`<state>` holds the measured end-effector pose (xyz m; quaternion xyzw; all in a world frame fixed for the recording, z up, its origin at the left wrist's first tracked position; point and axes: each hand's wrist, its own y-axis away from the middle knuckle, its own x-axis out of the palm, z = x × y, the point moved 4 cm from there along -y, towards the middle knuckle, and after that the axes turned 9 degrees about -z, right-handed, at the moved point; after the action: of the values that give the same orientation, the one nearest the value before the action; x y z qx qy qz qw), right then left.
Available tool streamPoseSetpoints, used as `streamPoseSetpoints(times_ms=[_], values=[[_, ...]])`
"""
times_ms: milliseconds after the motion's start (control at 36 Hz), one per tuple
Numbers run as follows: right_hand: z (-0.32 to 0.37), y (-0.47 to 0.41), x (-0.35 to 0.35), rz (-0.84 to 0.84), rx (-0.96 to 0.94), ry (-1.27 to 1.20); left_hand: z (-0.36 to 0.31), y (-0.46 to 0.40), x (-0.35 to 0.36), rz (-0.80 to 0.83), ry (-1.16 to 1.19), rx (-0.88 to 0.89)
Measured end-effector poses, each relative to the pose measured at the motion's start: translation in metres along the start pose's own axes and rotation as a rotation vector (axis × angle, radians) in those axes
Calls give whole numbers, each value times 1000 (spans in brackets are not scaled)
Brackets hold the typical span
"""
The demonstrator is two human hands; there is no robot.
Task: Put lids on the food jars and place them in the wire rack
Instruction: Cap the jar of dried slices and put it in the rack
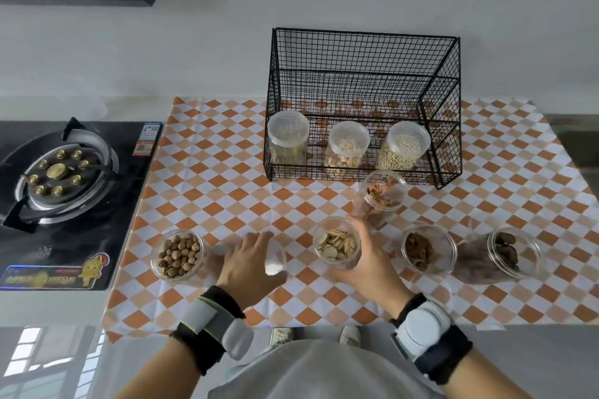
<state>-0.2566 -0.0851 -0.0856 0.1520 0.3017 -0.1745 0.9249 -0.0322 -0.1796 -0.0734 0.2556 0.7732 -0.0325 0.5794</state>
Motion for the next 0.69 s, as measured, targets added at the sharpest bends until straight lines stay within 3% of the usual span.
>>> streamPoseSetpoints(times_ms=[306, 528, 694], values=[[-7, -5, 3, 45, 12, -37, -22, -5, -36, -194, 552, -191], [-11, -8, 6, 70, 28, -31, -40, -5, -50, -263, 977, -219], [-10, -8, 4, 26, -24, -14, -46, -7, -53, -289, 952, -170]])
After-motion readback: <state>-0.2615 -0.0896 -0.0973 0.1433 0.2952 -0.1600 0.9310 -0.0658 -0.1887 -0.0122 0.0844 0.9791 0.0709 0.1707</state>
